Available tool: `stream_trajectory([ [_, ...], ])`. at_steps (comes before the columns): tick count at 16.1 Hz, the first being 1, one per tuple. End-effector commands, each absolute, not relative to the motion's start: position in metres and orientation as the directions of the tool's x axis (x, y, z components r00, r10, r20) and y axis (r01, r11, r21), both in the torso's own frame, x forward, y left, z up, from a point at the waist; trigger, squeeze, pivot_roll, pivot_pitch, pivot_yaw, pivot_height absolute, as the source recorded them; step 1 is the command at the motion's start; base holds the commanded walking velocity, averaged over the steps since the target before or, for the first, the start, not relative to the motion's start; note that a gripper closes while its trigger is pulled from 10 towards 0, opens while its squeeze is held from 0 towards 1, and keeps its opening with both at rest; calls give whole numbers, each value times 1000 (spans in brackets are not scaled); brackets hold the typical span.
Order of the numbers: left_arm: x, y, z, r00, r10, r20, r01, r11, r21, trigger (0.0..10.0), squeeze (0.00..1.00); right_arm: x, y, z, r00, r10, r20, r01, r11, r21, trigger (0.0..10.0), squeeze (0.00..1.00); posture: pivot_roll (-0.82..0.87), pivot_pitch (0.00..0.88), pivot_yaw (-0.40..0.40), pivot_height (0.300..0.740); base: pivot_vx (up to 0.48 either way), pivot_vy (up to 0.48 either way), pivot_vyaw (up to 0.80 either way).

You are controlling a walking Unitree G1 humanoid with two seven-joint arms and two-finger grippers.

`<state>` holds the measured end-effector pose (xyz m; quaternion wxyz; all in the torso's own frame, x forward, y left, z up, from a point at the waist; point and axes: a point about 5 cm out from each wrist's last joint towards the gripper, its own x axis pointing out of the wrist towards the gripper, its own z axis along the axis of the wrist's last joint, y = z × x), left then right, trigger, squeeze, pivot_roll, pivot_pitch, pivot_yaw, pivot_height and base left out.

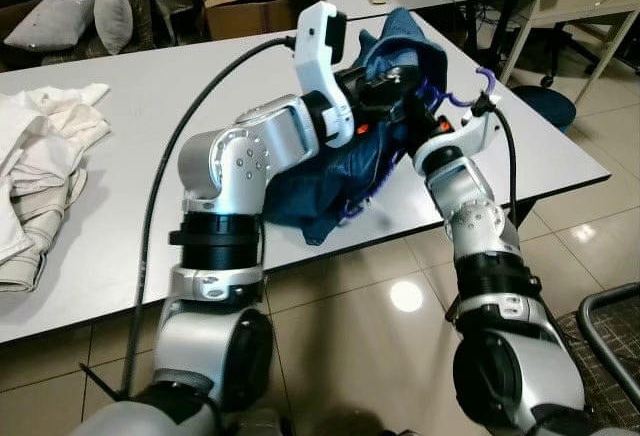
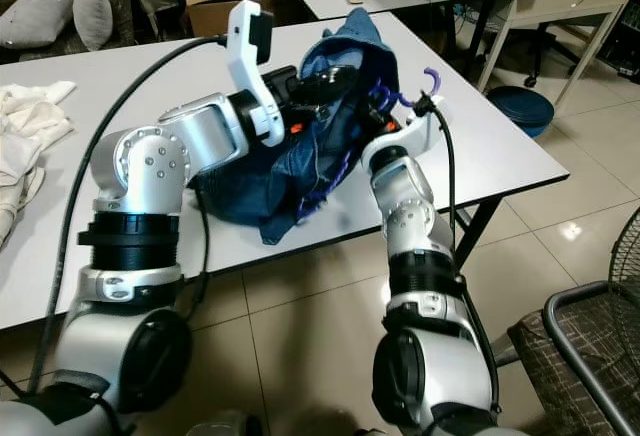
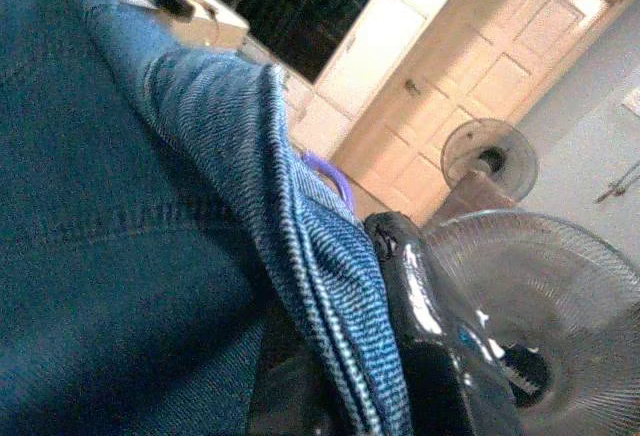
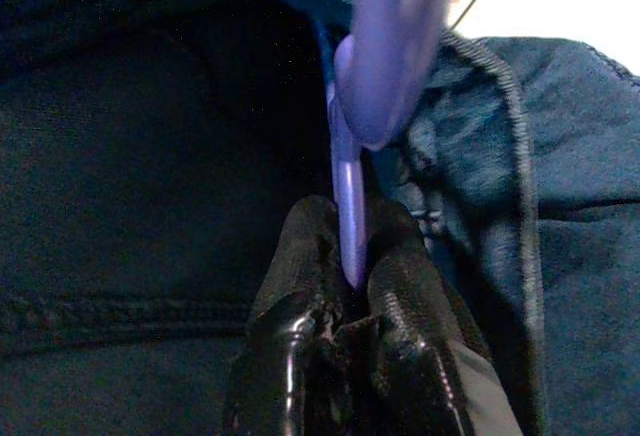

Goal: Hang hanger

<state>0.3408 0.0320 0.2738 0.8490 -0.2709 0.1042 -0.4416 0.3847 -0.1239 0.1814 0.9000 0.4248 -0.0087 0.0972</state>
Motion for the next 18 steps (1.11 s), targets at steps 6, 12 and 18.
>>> stream_trajectory([
  [6, 332, 8, 271, 576, -817, -21, 757, 544, -362, 0, 0, 391, -126, 206, 972, 115, 206, -236, 476, 847, 10000, 0, 191, 0, 60, 740, 0, 0, 0],
  [12, 350, 49, 268, 713, -701, -29, 691, 694, 203, 0, 0, 368, -149, 200, 948, 165, 272, -318, 511, 799, 10000, 0, 163, 0, 54, 740, 0, 0, 0],
  [18, 349, 66, 262, 671, -739, -56, 733, 651, 200, 0, 0, 375, -158, 216, 946, 149, 289, -325, 414, 850, 10000, 0, 117, 20, 36, 740, 0, 0, 0],
])
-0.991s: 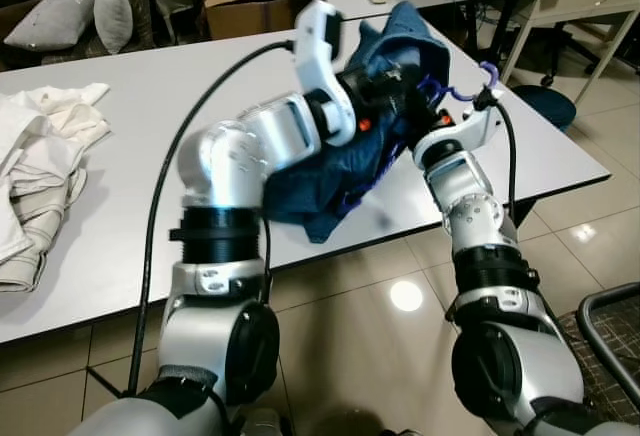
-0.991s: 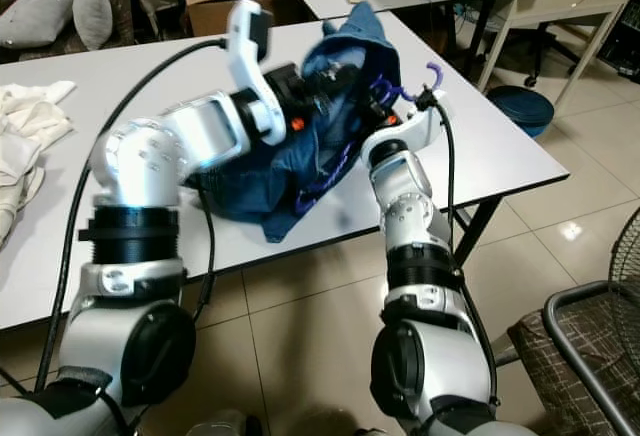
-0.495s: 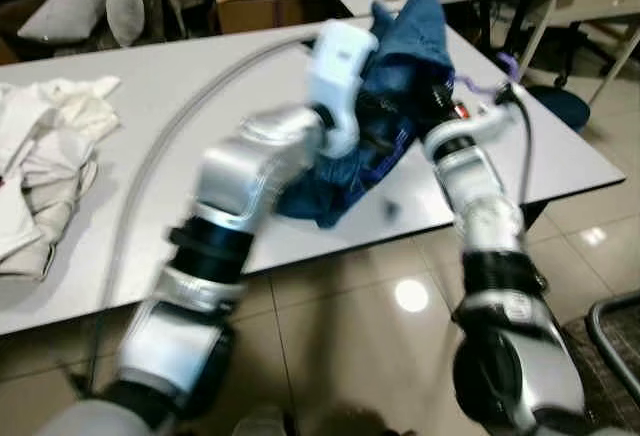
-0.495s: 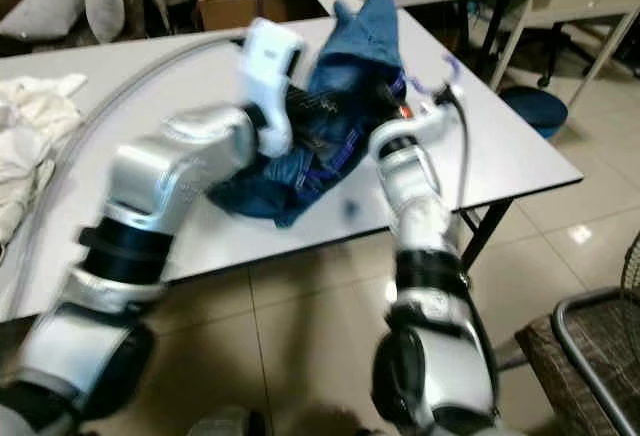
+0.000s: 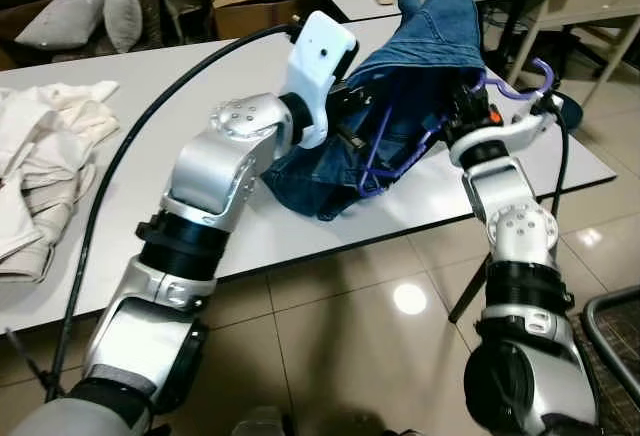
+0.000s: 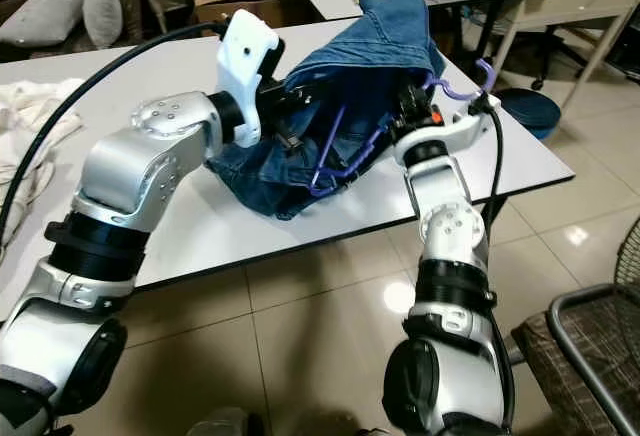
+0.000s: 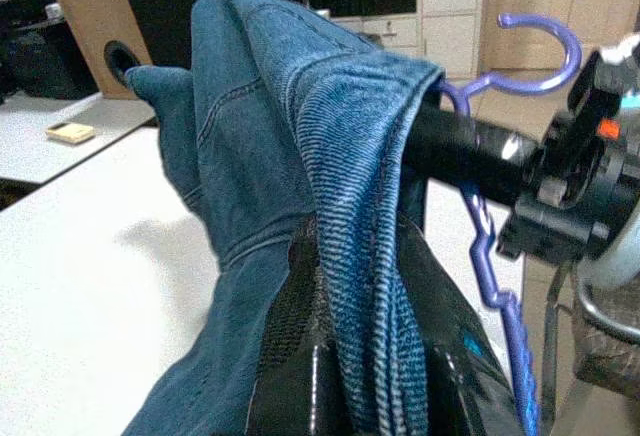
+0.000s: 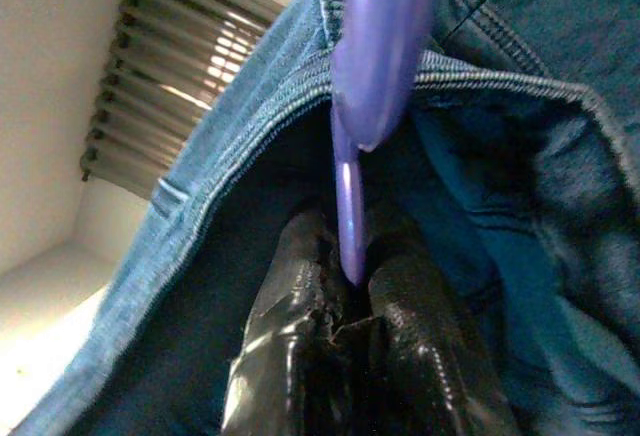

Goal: Hang hanger

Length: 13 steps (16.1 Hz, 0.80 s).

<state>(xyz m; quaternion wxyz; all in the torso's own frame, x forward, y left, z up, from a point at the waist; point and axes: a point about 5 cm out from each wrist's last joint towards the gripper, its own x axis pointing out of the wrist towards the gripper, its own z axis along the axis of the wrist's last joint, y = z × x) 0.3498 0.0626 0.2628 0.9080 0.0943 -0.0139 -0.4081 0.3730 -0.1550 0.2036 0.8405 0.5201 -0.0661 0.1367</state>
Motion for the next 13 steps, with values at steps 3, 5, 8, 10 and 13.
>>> stream_trajectory([
  [3, 345, 70, 250, 642, -754, -138, 760, 602, 243, 0, 0, 387, -164, 218, 968, 116, 222, -249, 367, 896, 10000, 0, 111, 46, 14, 740, 0, 0, 0],
  [5, 338, 68, 245, 599, -784, -165, 798, 565, 210, 0, 0, 395, -165, 218, 976, 102, 193, -217, 372, 903, 10000, 0, 107, 59, 8, 740, 0, 0, 0],
  [8, 327, 57, 250, 551, -826, -120, 834, 541, 109, 0, 0, 403, -154, 215, 983, 116, 139, -176, 431, 885, 10000, 0, 112, 77, -13, 740, 0, 0, 0],
  [10, 323, 49, 260, 529, -846, -66, 848, 527, 49, 0, 0, 406, -147, 210, 987, 125, 105, -152, 473, 868, 10000, 0, 121, 80, -24, 740, 0, 0, 0],
  [13, 312, 33, 276, 450, -892, 30, 889, 444, -115, 0, 0, 410, -139, 209, 990, 111, 84, -129, 492, 861, 10000, 0, 134, 81, -29, 740, 0, 0, 0],
])
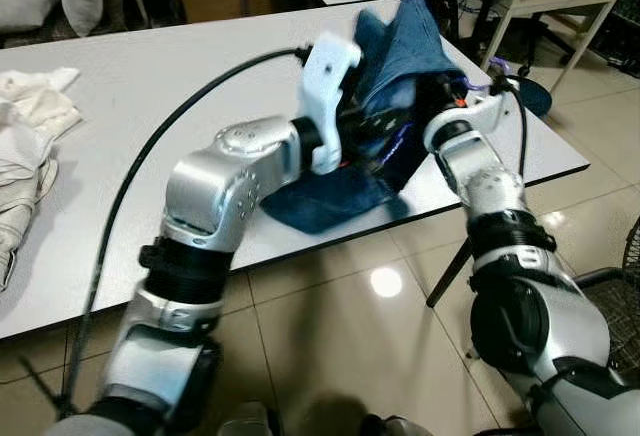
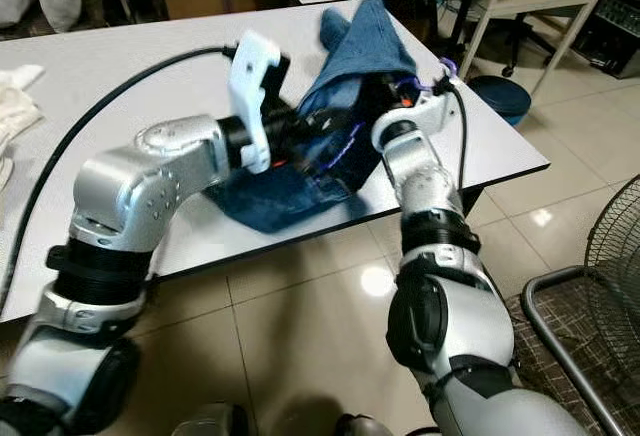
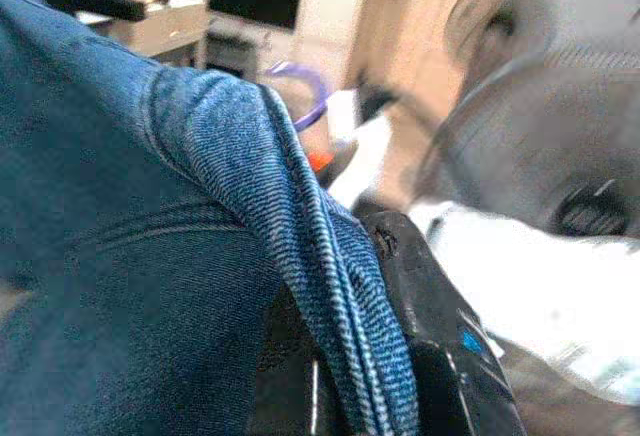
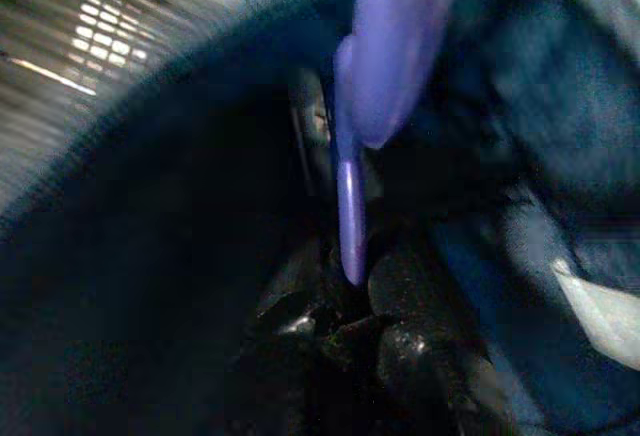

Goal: Hang hanger

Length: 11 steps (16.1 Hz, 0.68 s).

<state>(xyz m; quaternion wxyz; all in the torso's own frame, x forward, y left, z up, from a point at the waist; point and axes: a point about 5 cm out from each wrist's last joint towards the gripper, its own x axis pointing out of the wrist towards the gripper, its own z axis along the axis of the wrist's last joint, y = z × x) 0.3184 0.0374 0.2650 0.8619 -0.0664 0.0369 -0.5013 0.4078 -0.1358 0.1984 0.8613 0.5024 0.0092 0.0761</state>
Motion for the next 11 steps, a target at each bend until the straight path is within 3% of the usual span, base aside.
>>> stream_trajectory([
  [1, 308, 27, 281, 423, -904, 64, 895, 405, -185, 0, 0, 412, -135, 211, 991, 104, 85, -125, 487, 865, 10000, 0, 137, 79, -27, 740, 0, 0, 0],
  [2, 308, 24, 284, 421, -903, 83, 889, 393, -236, 0, 0, 413, -131, 212, 991, 102, 88, -128, 499, 857, 10000, 0, 139, 78, -26, 740, 0, 0, 0],
  [5, 315, 23, 293, 464, -878, 122, 860, 412, -302, 0, 0, 410, -101, 203, 977, 212, 38, -171, 659, 732, 10000, 0, 147, 70, -14, 740, 0, 0, 0],
  [7, 331, 34, 309, 571, -803, 170, 798, 496, -341, 0, 0, 400, -84, 177, 942, 323, -91, -227, 813, 536, 10000, 0, 146, 64, -10, 740, 0, 0, 0],
  [9, 354, 56, 317, 708, -685, 172, 696, 638, -329, 0, 0, 392, -94, 169, 927, 350, -137, -256, 854, 452, 10000, 0, 140, 60, -4, 740, 0, 0, 0],
  [11, 368, 74, 318, 782, -602, 160, 619, 725, -301, 0, 0, 384, -111, 175, 918, 371, -136, -289, 865, 410, 10000, 0, 129, 51, 5, 740, 0, 0, 0],
])
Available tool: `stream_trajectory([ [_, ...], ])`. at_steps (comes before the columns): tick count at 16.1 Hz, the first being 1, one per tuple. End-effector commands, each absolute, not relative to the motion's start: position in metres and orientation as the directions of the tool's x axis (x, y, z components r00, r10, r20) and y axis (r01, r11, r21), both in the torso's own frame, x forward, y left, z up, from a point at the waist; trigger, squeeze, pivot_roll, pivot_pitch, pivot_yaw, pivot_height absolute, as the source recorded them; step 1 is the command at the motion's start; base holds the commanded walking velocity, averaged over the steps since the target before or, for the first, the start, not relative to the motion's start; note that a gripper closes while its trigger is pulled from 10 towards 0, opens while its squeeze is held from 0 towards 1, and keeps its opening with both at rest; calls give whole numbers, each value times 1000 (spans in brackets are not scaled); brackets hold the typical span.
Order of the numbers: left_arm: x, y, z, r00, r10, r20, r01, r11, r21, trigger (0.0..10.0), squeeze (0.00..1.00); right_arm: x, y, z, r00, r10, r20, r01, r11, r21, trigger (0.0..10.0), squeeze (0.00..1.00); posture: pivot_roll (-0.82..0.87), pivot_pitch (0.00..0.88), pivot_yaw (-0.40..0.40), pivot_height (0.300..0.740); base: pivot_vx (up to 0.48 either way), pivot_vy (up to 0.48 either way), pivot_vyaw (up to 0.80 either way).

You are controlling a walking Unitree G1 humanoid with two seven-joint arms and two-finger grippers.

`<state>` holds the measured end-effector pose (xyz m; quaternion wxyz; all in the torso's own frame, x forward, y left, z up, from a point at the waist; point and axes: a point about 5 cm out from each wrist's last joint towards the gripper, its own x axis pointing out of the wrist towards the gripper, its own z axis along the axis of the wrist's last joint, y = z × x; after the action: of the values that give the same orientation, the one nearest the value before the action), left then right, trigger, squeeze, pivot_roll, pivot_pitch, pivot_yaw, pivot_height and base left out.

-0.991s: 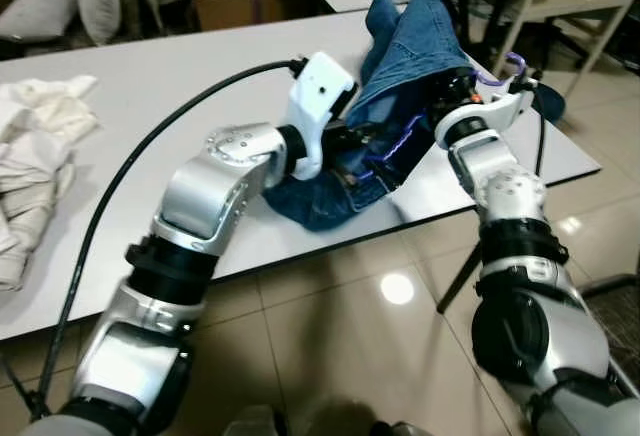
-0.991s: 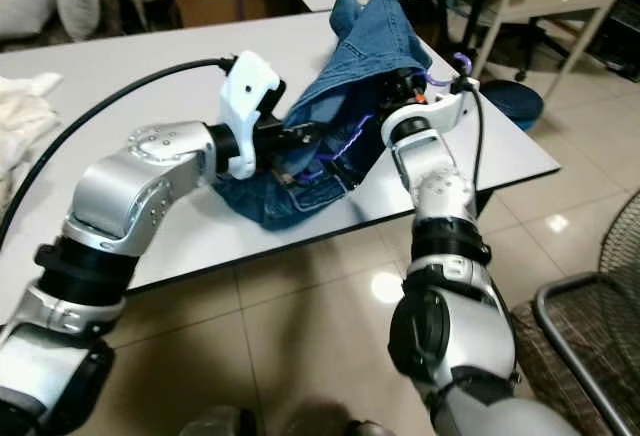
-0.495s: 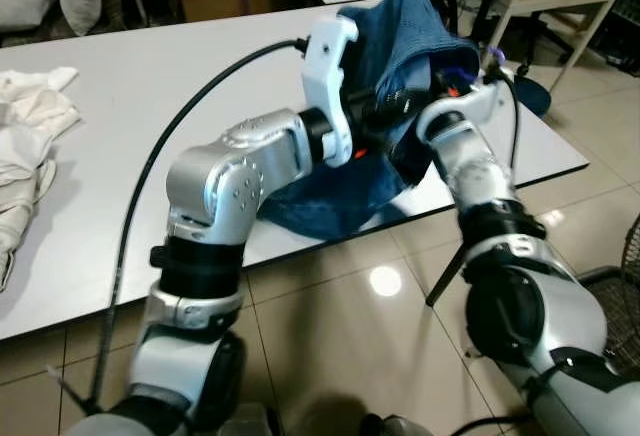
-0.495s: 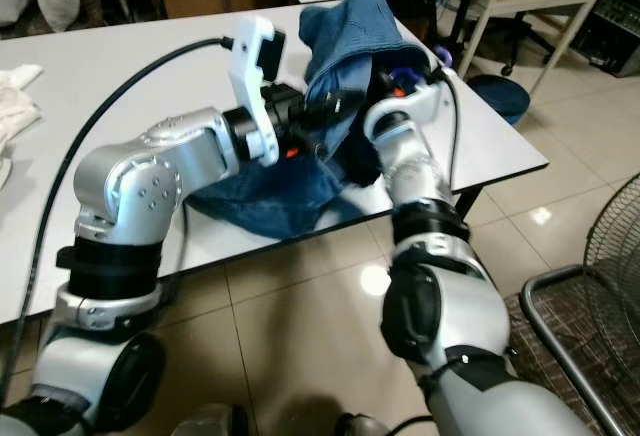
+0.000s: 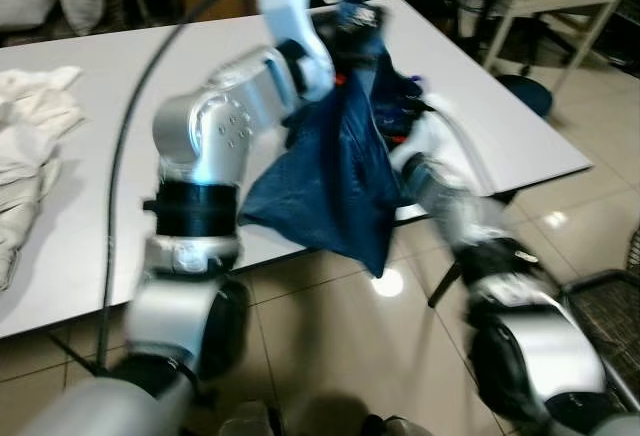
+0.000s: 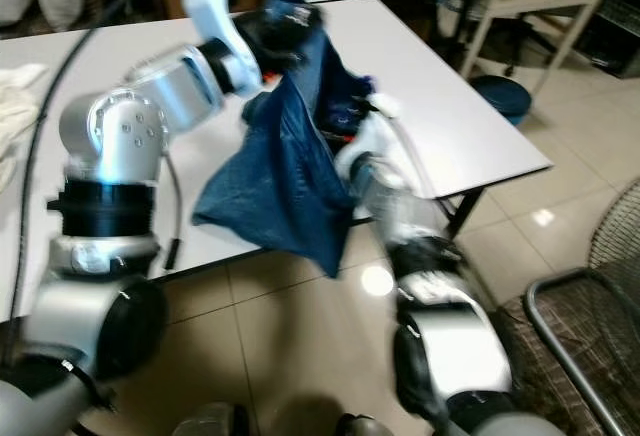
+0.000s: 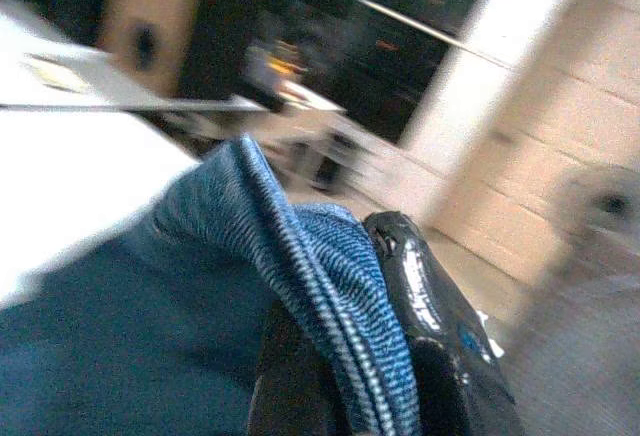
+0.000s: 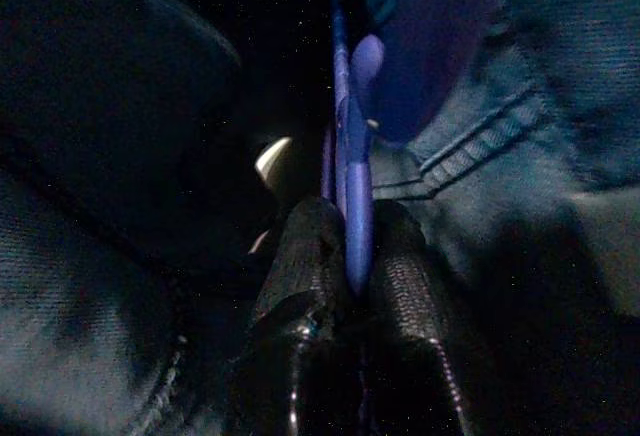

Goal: Hang hanger

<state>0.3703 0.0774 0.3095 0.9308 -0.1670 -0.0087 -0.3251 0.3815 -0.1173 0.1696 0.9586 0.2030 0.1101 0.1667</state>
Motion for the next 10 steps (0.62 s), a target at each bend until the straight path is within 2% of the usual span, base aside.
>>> stream_trajectory([
  [1, 375, 84, 317, 816, -559, 148, 577, 770, -271, 0, 0, 377, -123, 178, 911, 388, -141, -303, 860, 411, 10000, 0, 123, 47, 9, 740, 0, 0, 0],
  [2, 380, 92, 316, 840, -526, 137, 542, 799, -259, 0, 0, 370, -133, 179, 904, 399, -154, -305, 854, 421, 10000, 0, 110, 39, 19, 740, 0, 0, 0],
  [4, 385, 100, 316, 847, -512, 142, 531, 815, -231, 0, 0, 357, -174, 184, 945, 288, -154, -204, 889, 411, 10000, 0, 94, 29, 32, 740, 0, 0, 0],
  [7, 388, 102, 299, 849, -520, 90, 528, 835, -158, 0, 0, 344, -177, 220, 944, 326, -50, -264, 839, 475, 10000, 0, 82, 24, 41, 740, 0, 0, 0],
  [10, 386, 92, 227, 840, -529, -120, 526, 848, -58, 0, 0, 327, -170, 268, 920, 386, 69, -360, 761, 539, 10000, 0, 64, 20, 29, 740, 0, 0, 0],
])
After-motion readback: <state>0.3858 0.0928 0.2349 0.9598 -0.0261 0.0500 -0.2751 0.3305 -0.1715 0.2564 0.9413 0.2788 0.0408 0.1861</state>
